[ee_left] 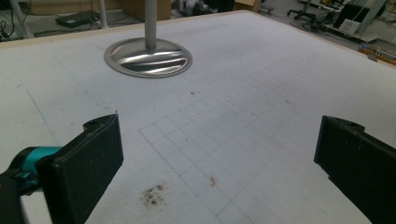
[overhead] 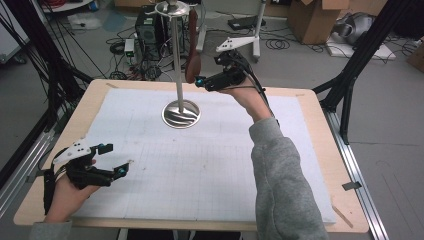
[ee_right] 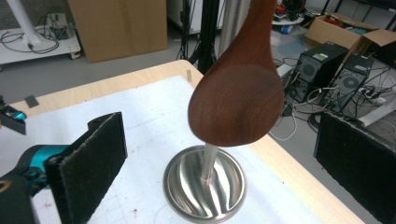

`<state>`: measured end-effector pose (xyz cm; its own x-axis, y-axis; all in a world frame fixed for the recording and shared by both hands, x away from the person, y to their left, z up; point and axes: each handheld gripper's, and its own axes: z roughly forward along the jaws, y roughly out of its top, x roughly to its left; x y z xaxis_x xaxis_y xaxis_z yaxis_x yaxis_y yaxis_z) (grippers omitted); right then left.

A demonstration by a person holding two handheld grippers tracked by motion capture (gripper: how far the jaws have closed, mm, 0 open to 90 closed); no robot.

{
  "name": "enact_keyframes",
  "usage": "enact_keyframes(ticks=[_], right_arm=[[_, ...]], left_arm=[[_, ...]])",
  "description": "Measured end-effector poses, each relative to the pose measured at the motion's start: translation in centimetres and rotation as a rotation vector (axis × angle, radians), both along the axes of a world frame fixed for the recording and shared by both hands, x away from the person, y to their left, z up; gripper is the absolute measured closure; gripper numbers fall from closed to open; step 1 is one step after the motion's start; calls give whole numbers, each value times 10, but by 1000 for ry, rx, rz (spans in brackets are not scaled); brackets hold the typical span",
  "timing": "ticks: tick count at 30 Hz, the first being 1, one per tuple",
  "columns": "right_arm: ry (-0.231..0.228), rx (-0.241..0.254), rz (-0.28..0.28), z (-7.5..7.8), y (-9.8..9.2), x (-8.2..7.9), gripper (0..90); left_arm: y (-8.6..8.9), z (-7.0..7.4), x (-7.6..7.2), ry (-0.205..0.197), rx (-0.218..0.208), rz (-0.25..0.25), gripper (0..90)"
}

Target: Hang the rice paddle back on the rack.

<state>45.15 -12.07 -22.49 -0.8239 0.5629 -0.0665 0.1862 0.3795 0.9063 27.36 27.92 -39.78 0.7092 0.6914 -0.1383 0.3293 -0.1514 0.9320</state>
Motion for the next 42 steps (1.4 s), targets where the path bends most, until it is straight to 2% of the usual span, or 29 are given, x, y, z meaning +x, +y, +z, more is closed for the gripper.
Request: enact_keyframes(ticks=[4,11,20,23,28,33,35,38,40,42], right_arm=[[0,7,9,-2,-2,-5,13],[11,-22,31,-12,-9,-14,13],[30,-8,35,-25,-25,-27,13],[27,13,36,-28,-32,-31,13],[30,22,31,-35,-41,-35,13],[26,58,33,-43,-51,-42,13],[31,55,34,-47,-55,-44,13],[36,74,41,-53,-61,-49,13],[48,60,38,-56,-65,-52,13],[40,72,38,-60,-68,-55,13]], left_arm=[[-3,1,3,-4,-5,-11,17],[-8,2,13,-6,-9,-21,17],[-13,4,24,-12,-35,-31,17],[-13,4,26,-12,-40,-32,17],[-14,5,29,-19,-46,-35,17],[-15,4,32,-22,-55,-34,17],[-18,2,35,-16,-43,-32,17],[-20,3,37,-23,-50,-36,17],[-21,3,37,-25,-53,-36,17],[-21,3,37,-25,-54,-35,17]])
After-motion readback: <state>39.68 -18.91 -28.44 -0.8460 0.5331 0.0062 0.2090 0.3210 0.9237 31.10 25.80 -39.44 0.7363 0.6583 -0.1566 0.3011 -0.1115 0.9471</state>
